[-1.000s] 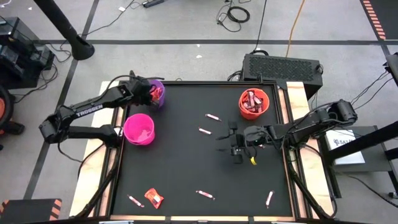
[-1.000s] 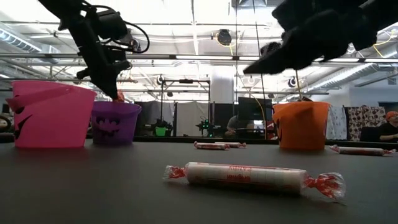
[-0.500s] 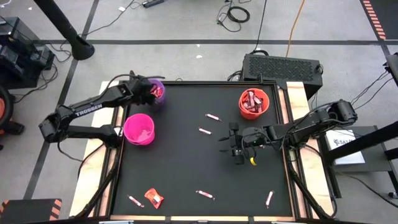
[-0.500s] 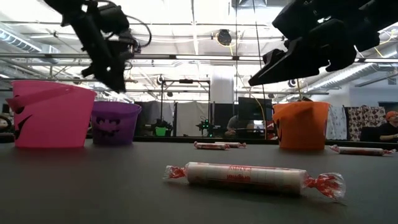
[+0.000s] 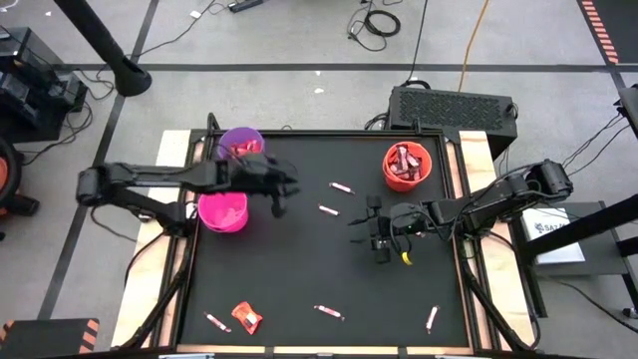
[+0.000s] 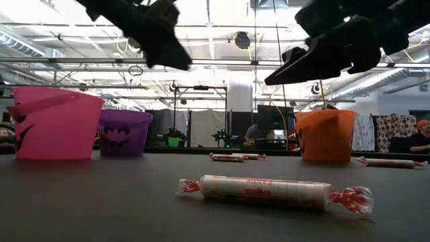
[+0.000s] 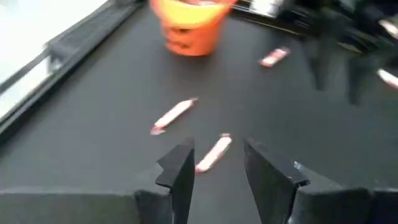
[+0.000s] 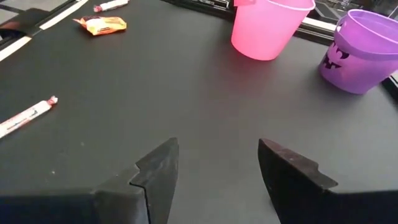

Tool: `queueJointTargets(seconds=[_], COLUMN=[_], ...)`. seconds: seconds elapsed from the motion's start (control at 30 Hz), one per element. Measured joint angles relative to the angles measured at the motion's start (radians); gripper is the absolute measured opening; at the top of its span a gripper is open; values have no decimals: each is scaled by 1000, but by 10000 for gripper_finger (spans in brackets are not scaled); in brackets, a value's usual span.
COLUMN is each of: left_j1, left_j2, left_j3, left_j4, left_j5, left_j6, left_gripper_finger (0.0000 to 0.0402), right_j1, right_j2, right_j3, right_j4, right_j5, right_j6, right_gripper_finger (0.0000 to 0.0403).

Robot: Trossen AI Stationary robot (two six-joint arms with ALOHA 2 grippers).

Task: Sort candy by brand, put in halloween buckets
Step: Put the orange candy into the purple bucket

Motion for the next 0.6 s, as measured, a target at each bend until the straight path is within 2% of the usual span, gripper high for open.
queueJointTargets(seconds=[0.2,0.3,0.4,0.47,0.53,0.6], left_j1=[-127,-159,-186,-217,-270,-343], left_j2=[181,229,242,242,242,242], left_j3=[0,0,20,33,41,46], left_j4=[223,269,242,192,147,116], left_j5=[5,6,35,116,181,193], left_j6=[196,219,176,147,133,115], left_gripper_finger=[141,141,141,141,141,141], right_j1=[0,0,0,0,0,0], right_j2=[0,0,0,0,0,0], right_j3=[0,0,0,0,0,0], right_j4=[-19,-23,-34,-44,-52,-58], right_j5=[0,0,0,0,0,0], right_j6=[-12,-11,-7,1,5,12], right_gripper_finger=[212,212,212,212,212,212])
